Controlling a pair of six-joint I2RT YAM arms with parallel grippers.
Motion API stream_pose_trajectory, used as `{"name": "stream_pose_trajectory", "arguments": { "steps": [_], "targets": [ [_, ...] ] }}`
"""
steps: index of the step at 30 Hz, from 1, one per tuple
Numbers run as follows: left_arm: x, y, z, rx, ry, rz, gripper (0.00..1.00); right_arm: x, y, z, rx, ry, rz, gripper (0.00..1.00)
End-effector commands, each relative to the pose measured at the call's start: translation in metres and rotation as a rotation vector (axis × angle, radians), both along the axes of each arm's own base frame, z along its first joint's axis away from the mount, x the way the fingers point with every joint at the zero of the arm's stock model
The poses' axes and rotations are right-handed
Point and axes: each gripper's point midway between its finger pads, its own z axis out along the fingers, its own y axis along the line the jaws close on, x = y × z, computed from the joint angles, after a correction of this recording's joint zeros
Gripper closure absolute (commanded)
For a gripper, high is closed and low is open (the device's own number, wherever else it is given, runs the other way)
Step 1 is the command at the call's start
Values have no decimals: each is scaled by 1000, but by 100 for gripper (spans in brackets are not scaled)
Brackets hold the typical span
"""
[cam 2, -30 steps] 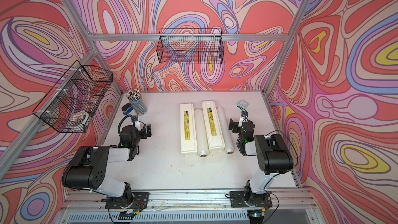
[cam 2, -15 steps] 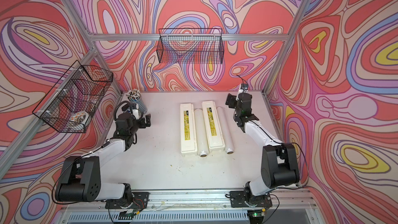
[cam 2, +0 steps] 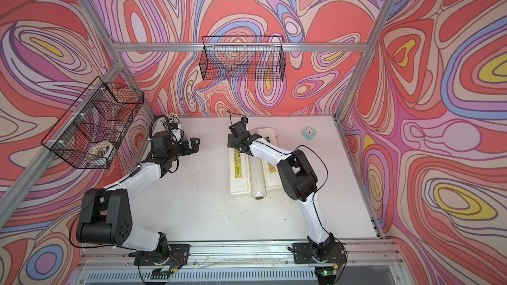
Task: Put plastic wrap rolls into dispensers
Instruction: Pick up the plastic wrap cutting box from the center of the board.
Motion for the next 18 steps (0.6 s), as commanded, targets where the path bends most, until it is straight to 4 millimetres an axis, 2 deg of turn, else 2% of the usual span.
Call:
{"name": "stream_pose_trajectory", "arguments": {
  "steps": [1,4,8,13,16,18],
  "targets": [
    [0,-6,26,-7,-60,-33,0,3,-19,-9,-76,46,-100,2],
    [-1,-7,29,9,-83,-48,0,8,-4,-28,-92,96,-40,2],
    [-2,-4,23,42,-72,-47,0,6,18,-37,-86,115,20,2],
    [-5,-2,15,69,-55,-56,0,-9,19,-47,-141,162,37,2],
    [-5,-1,14,79,-57,-51,0,-18,26,-50,-185,173,80,2],
    [-4,0,13,85,-53,-48,0,-18,29,-58,-201,193,103,2]
  ]
}}
